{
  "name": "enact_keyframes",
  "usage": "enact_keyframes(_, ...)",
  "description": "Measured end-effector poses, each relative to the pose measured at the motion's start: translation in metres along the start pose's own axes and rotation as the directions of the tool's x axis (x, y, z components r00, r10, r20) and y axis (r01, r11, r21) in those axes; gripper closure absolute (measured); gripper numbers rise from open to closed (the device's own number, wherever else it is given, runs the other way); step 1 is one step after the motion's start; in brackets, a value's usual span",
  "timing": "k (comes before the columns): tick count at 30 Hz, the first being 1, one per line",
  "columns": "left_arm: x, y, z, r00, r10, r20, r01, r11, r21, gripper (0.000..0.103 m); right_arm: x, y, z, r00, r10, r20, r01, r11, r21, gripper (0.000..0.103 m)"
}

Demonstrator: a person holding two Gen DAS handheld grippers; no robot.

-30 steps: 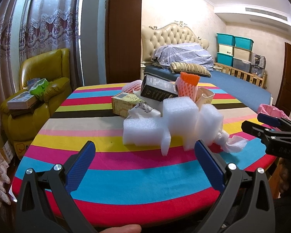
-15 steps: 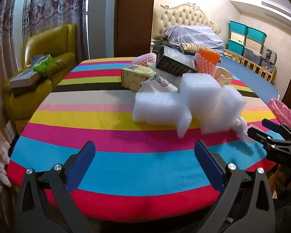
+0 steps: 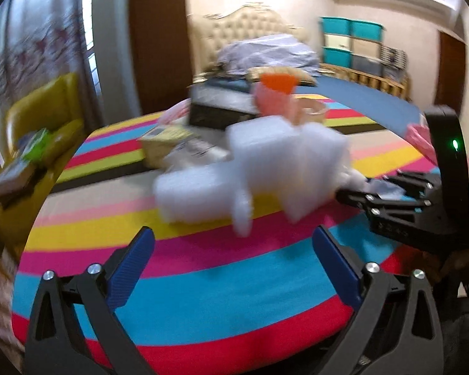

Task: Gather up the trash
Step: 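Grasp the white tissue with the right tool while the left tool grasps a foam block, then carry tissue and foam block to the pink wastebasket and release both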

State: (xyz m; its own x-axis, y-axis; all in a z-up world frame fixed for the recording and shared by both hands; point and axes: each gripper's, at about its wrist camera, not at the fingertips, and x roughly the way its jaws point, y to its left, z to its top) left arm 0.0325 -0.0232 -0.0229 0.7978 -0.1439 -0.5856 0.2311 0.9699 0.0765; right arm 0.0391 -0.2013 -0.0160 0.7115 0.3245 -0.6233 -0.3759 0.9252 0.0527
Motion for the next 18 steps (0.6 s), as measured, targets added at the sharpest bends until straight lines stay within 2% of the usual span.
enact_keyframes(4, 0.005, -0.025, 0.010, 0.999, -0.044, 0.032, 0.041, 0.995, 0.087, 0.018, -0.017, -0.022, 0.003, 0.999, -0.035, 0.036, 0.033, 0.998, 0.059, 0.073)
enact_keyframes(10, 0.030, -0.056, 0.023, 0.991, -0.131, 0.009, 0.128, 0.978, 0.163, 0.040, -0.037, -0.052, -0.006, 0.995, -0.088, 0.050, 0.081, 0.988, 0.129, 0.073)
enact_keyframes(12, 0.039, -0.066, 0.026, 0.988, -0.157, -0.002, 0.155, 0.970, 0.186, 0.040, -0.041, -0.058, -0.008, 0.994, -0.093, 0.053, 0.084, 0.986, 0.146, 0.073)
enact_keyframes(14, 0.051, -0.075, 0.030, 0.988, -0.152, -0.007, 0.150, 0.967, 0.205, 0.040, -0.045, -0.063, -0.008, 0.993, -0.100, 0.058, 0.090, 0.983, 0.162, 0.073)
enact_keyframes(18, 0.076, -0.080, 0.039, 0.989, -0.143, -0.032, 0.147, 0.972, 0.182, 0.038, -0.048, -0.072, -0.013, 0.993, -0.100, 0.066, 0.087, 0.979, 0.185, 0.073)
